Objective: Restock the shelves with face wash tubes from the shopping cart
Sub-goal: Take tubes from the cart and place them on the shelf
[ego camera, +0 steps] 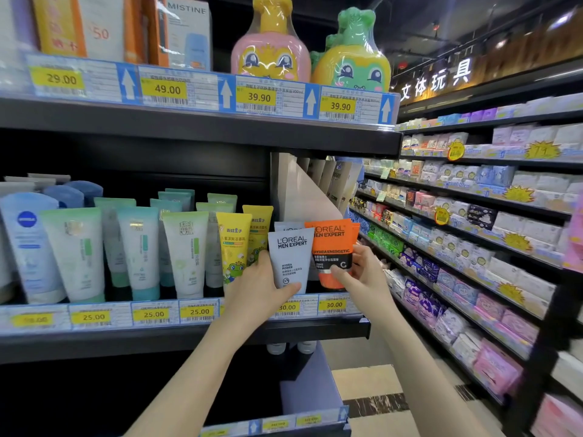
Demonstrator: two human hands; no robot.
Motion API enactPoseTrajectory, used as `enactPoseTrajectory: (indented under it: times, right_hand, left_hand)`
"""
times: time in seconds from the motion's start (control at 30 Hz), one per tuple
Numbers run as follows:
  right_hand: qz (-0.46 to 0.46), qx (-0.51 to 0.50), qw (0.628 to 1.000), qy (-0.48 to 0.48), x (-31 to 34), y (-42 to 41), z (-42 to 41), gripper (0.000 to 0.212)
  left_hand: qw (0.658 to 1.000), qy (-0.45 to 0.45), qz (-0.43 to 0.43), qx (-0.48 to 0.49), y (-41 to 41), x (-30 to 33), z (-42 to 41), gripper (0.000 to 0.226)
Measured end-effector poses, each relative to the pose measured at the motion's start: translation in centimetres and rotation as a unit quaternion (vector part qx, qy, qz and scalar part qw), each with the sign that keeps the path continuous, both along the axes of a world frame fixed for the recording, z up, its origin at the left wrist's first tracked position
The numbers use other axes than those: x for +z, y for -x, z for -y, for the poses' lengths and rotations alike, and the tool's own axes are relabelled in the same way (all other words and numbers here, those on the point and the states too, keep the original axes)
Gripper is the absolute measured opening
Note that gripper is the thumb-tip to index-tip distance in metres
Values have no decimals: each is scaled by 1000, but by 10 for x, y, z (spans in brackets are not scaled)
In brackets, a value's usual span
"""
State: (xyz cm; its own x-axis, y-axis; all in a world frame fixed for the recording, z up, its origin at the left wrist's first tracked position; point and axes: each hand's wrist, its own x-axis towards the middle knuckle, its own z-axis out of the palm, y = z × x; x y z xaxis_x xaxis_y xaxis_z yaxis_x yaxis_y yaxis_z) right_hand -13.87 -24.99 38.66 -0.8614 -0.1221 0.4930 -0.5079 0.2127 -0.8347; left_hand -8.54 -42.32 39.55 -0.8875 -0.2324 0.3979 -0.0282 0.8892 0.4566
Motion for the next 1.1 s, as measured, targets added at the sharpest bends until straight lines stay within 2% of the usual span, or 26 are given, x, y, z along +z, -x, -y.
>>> enactPoseTrajectory:
  times: [0.17,0.67,0.87,1.03,1.1]
  right_hand:
    - [43,-18,999,8,-9,-4,-3,25]
    - [46,-48,998,-13,-12,-8,-6,30]
    - [55,-30,998,2,-13,-11,-6,31]
    - [58,-21,998,-1,-14,-13,-8,39]
    - [61,-24,998,-9,-13,-14,-9,42]
  left_hand:
    - [1000,4,-4,-3,2,-1,0,58]
    - [999,32,-40,15,-2,-5,-3,55]
    - [986,103,-126,43,-12,-19,-5,47]
    - [947,217,-221,82,-17,-42,-2,40]
    - [941,236,-223,94,-23,-49,-4,39]
